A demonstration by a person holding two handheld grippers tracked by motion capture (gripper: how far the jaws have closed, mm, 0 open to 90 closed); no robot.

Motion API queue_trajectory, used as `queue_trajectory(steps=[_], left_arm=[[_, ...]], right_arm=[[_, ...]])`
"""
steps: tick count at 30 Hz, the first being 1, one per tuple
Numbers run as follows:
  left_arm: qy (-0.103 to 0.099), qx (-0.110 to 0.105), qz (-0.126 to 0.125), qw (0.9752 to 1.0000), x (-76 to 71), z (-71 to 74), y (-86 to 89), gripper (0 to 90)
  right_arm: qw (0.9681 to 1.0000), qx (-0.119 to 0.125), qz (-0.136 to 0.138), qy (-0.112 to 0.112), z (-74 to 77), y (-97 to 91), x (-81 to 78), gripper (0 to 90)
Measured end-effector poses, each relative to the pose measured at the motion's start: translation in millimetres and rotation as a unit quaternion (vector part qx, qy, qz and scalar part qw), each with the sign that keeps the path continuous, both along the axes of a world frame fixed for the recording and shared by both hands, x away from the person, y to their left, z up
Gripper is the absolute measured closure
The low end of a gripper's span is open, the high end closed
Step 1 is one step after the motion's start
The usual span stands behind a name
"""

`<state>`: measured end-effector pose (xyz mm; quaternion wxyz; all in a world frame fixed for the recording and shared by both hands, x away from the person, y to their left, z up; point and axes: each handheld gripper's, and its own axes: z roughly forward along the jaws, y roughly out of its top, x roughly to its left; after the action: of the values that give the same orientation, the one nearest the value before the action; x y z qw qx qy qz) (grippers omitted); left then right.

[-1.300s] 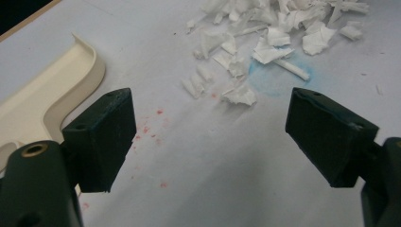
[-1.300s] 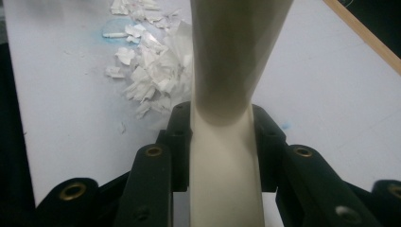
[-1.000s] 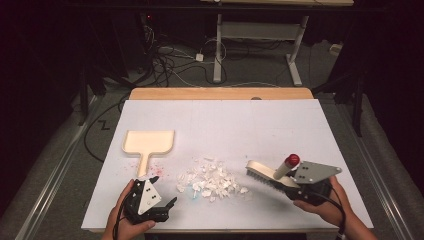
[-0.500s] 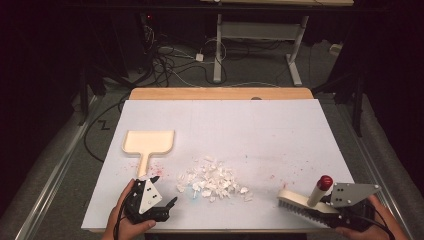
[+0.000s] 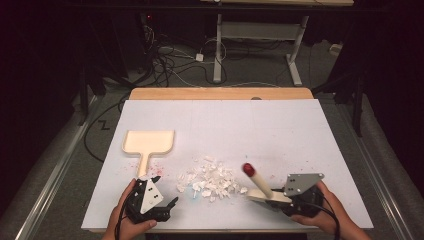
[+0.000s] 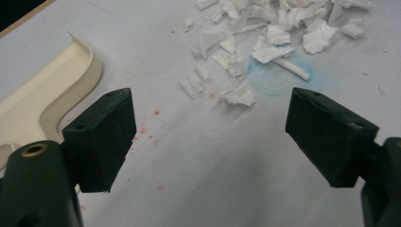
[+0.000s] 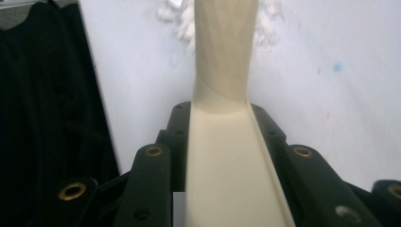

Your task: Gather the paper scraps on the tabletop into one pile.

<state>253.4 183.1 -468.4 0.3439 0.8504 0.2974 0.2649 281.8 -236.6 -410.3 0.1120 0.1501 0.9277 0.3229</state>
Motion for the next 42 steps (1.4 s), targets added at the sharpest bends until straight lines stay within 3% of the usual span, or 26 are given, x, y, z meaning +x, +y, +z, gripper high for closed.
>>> queue_trajectory(steps=[6,13,20,24,31,35,38,42], left_arm=[[0.000,-0.002,-0.001,1.0000,-0.3,0.2,1.4,16.2],[0.003,-0.002,-0.002,1.0000,0.4,-0.7,1.7,16.3],[0.003,0.000,-0.002,1.0000,0.8,-0.4,0.3,16.3],[0.002,-0.002,-0.001,1.0000,0.1,0.3,1.8,16.3],[-0.002,-0.006,0.003,1.0000,-0.8,1.5,5.2,16.3],[-0.006,-0.009,0.006,0.9999,-1.4,3.3,6.7,16.3],[-0.006,-0.008,0.005,0.9999,-1.6,3.4,6.7,16.3],[-0.006,-0.006,0.005,1.0000,-1.3,3.2,6.3,16.2]], right_arm=[[0.9995,0.012,0.004,-0.030,0.3,34.0,17.4,68.1],[0.9963,0.064,0.011,-0.057,-0.4,51.2,24.8,68.1],[0.9924,0.096,0.012,-0.076,-10.9,78.2,39.2,68.0],[0.9915,0.109,0.015,-0.069,-10.8,91.2,45.1,68.0],[0.9872,0.145,0.013,-0.064,3.8,85.7,42.6,68.0],[0.9833,0.165,0.004,-0.077,14.3,73.3,36.1,67.9],[0.9799,0.182,-0.009,-0.082,20.3,59.8,34.0,67.9],[0.9764,0.187,-0.047,-0.097,17.6,46.8,40.4,67.9]])
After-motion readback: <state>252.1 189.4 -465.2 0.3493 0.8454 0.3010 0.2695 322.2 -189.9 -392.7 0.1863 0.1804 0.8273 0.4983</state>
